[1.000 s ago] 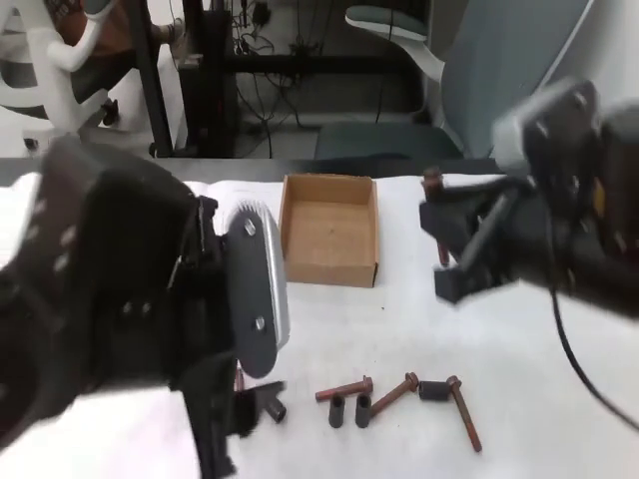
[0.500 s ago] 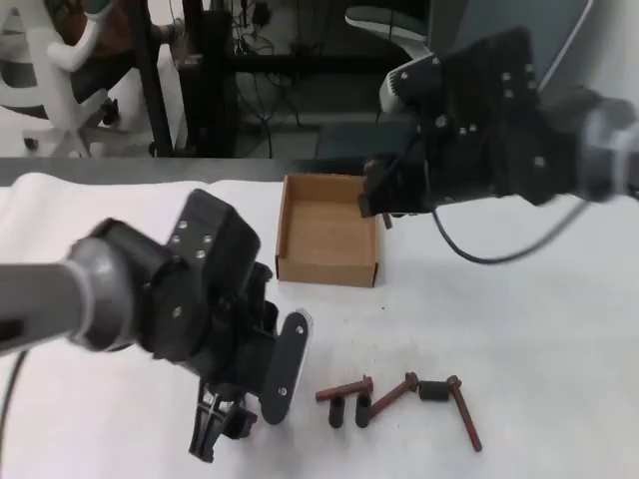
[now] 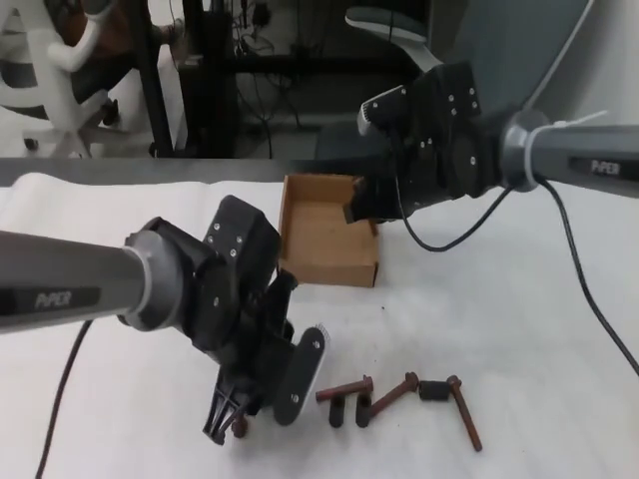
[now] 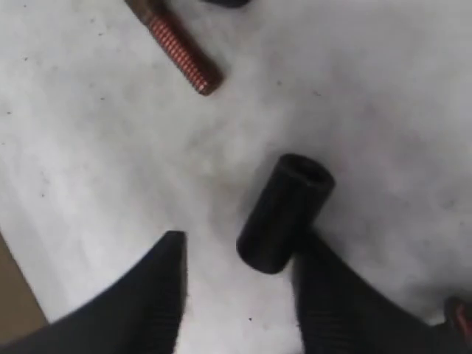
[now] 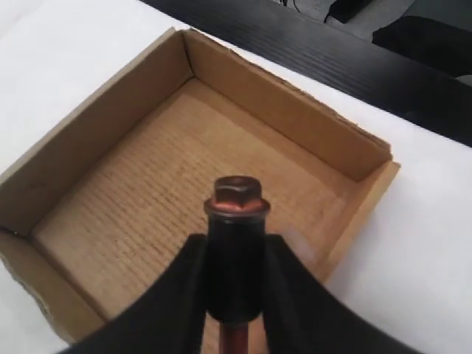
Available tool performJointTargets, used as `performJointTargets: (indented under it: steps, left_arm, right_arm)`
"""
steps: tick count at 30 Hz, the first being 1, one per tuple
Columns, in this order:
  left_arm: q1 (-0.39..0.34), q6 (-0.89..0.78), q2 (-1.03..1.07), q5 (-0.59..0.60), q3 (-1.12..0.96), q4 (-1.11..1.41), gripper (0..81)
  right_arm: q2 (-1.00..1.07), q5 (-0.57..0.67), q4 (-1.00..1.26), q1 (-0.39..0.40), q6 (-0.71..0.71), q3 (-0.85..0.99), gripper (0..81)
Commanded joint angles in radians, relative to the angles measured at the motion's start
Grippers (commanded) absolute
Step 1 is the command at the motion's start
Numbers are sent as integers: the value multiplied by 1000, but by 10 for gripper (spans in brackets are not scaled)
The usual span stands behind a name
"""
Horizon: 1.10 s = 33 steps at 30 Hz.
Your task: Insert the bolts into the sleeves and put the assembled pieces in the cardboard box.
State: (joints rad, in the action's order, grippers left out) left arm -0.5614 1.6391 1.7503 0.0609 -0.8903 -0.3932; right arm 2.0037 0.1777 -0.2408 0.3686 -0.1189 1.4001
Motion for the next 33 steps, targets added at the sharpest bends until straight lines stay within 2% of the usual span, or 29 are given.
performJointTargets:
  steps: [1, 2, 4, 6, 7, 11, 14, 16, 20, 22, 26, 30, 32, 33]
  left_arm:
    - [-22, 14, 59, -8, 13, -4, 197]
    - [-31, 1, 59, -8, 13, -9, 43]
    - [-47, -28, 59, -8, 13, -18, 14]
    - [-63, -51, 59, -17, 13, -24, 18]
    - [-68, -67, 59, -21, 13, -20, 18]
    - [-84, -170, 59, -71, 13, 19, 18]
    - [-89, -303, 44, -116, 13, 44, 18]
    - [-89, -481, 21, -123, 13, 72, 18]
    - [-89, -786, -65, -111, 13, 106, 18]
    - [-89, -909, -130, -79, 16, 106, 18]
    - [-87, -1067, -278, 46, 62, 148, 18]
    - [-87, -1222, -450, 84, 188, 291, 18]
    - [-87, -1292, -548, 96, 260, 393, 18]
    - [-87, -1337, -598, 97, 299, 439, 18]
  right_arm:
    - [10, 15, 11, -2, -8, 45, 6]
    - [17, 15, 14, -2, -8, 60, 6]
    - [36, 28, 9, -2, -8, 86, 0]
    - [42, 66, -7, -2, 0, 103, 88]
    - [42, 77, -17, -2, 3, 106, 182]
    - [42, 74, -47, 1, 37, 118, 694]
    - [26, 71, -87, 1, 50, 118, 700]
    - [2, 71, -149, 1, 47, 118, 699]
    - [-74, 49, -360, -3, 43, 118, 634]
    - [-125, -17, -469, -7, 3, 112, 622]
    - [-225, -87, -576, -12, -32, 63, 622]
    - [-333, -94, -621, -12, -47, -71, 622]
    - [-374, -120, -608, -12, -47, -154, 601]
    - [-401, -141, -596, -12, -44, -200, 564]
